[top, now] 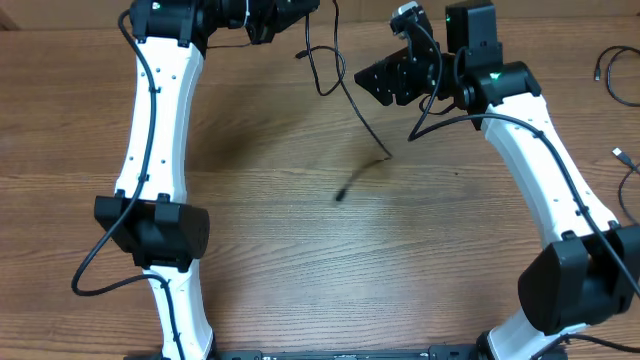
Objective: Untangle cables
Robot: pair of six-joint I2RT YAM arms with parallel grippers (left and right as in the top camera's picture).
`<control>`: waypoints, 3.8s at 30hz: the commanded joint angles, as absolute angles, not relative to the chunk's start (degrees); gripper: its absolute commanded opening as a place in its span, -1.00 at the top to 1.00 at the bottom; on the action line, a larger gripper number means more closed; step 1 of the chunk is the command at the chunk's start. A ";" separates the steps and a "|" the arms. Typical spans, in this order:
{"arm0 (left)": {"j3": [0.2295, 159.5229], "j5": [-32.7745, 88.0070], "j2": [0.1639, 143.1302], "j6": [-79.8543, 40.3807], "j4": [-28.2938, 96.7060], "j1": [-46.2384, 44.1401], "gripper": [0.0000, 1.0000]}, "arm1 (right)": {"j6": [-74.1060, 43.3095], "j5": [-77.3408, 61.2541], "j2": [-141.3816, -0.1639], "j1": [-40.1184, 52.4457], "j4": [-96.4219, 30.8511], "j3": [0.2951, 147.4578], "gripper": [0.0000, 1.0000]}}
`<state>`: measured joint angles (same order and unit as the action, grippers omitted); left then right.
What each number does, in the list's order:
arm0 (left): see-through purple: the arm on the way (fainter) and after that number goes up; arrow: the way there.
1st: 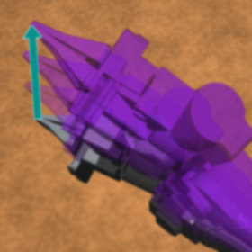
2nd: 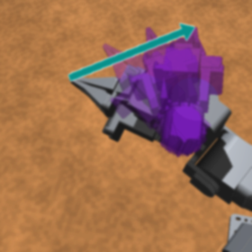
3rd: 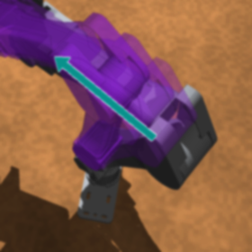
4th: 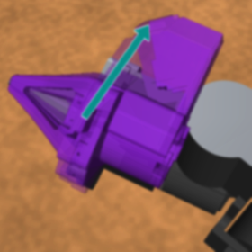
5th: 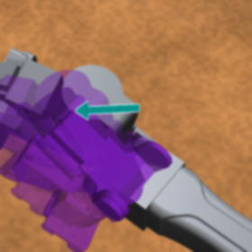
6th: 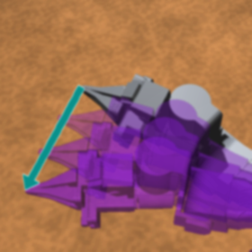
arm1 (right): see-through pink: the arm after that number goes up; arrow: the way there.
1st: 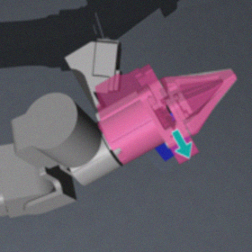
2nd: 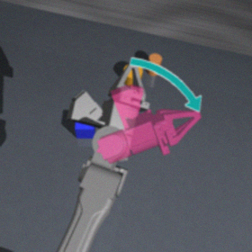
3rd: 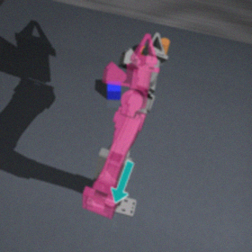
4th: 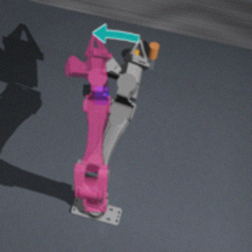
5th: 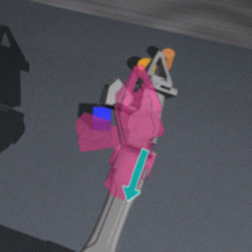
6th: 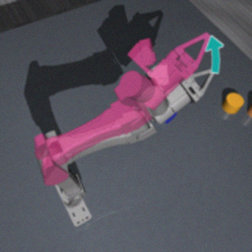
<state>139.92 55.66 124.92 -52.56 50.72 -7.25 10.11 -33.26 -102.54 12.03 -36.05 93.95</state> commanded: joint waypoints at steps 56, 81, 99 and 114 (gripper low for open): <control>140.84 69.60 117.10 -55.96 32.42 3.92 0.92 | 7.57 -39.55 -105.51 3.18 -41.21 94.45 0.60; 140.79 26.09 118.28 -45.71 56.86 -11.97 0.92 | 10.24 -46.48 -105.51 15.94 -31.27 94.45 -0.83; 140.79 51.42 120.33 -57.28 49.84 -10.48 0.92 | 14.04 -27.97 -105.58 19.07 -33.21 94.45 -0.61; 140.79 58.13 120.33 -45.39 46.98 -7.66 -1.00 | 13.52 -25.56 -105.58 14.81 -33.67 94.45 0.92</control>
<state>140.18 53.91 119.59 -55.29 48.38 -9.19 13.69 -26.11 -105.60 17.32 -33.69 93.95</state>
